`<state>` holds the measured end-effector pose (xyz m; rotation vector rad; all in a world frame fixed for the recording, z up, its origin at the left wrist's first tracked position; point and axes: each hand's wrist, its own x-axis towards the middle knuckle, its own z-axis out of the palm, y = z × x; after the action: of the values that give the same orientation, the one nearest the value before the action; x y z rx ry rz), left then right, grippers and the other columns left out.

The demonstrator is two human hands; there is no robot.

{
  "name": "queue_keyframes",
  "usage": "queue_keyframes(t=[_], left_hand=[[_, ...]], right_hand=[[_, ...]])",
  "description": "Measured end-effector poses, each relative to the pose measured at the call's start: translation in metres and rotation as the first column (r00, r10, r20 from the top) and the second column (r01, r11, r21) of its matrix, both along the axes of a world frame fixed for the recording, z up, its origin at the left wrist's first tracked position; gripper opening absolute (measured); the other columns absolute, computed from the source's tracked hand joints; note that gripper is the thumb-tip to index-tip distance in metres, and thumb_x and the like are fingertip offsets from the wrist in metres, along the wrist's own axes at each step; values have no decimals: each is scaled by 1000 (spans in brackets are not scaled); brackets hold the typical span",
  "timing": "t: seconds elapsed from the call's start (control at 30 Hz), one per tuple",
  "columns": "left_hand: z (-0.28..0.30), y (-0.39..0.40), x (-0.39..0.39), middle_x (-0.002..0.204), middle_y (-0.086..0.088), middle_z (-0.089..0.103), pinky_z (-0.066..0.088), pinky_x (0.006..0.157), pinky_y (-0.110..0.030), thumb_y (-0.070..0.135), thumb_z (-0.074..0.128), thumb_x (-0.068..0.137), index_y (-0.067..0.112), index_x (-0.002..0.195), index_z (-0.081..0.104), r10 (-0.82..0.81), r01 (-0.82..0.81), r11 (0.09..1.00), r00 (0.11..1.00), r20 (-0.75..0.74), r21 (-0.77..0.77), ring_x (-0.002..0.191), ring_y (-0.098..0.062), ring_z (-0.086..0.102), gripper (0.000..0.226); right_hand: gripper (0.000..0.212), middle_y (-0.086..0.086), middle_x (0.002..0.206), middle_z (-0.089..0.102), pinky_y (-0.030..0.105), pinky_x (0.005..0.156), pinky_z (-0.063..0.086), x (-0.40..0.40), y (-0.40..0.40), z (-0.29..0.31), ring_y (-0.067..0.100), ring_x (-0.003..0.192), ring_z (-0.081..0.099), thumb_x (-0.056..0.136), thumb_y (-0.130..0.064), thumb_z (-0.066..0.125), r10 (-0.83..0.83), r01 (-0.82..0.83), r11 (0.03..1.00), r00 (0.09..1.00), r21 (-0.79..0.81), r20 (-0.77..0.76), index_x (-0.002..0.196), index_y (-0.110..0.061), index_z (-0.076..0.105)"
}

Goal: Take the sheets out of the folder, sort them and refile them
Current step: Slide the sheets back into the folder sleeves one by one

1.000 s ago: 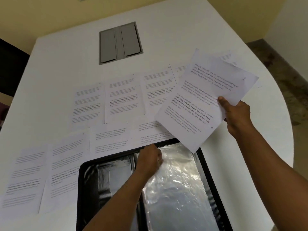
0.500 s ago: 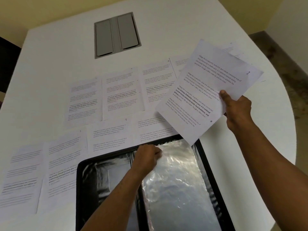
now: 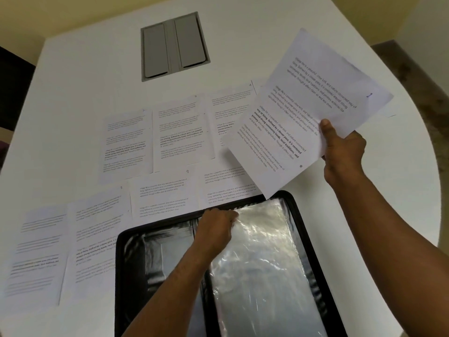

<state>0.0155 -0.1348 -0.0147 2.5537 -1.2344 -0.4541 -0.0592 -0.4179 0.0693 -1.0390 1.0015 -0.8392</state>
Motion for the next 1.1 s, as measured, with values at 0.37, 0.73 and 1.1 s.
queue_keyframes(t=[0.37, 0.73, 1.1], left_hand=[[13, 1, -5, 87, 5, 67, 49, 74, -30, 23, 49, 98, 16, 91, 69, 80, -93, 995, 954, -290, -30, 79, -9, 59, 22], [14, 5, 0, 88, 11, 66, 48, 72, -23, 28, 52, 97, 20, 102, 68, 113, -150, 981, 956, -271, -121, 78, -2, 57, 18], [-4, 22, 17, 84, 20, 56, 41, 72, -17, 16, 55, 87, 32, 85, 57, 114, -115, 993, 957, -266, 15, 82, 0, 53, 16]], right_hand=[[18, -12, 90, 70, 18, 75, 54, 40, 36, -2, -1, 80, 69, 85, -16, 74, 114, -115, 993, 991, 12, 73, 102, -19, 66], [15, -4, 93, 71, 21, 63, 50, 50, 30, -26, 9, 79, 68, 85, -19, 74, 495, -496, 868, 857, 33, -144, 99, -19, 67], [40, 7, 108, 72, 41, 83, 57, 59, -12, -47, 23, 96, 70, 81, -23, 77, 708, -703, 699, 656, 129, -261, 117, -8, 66]])
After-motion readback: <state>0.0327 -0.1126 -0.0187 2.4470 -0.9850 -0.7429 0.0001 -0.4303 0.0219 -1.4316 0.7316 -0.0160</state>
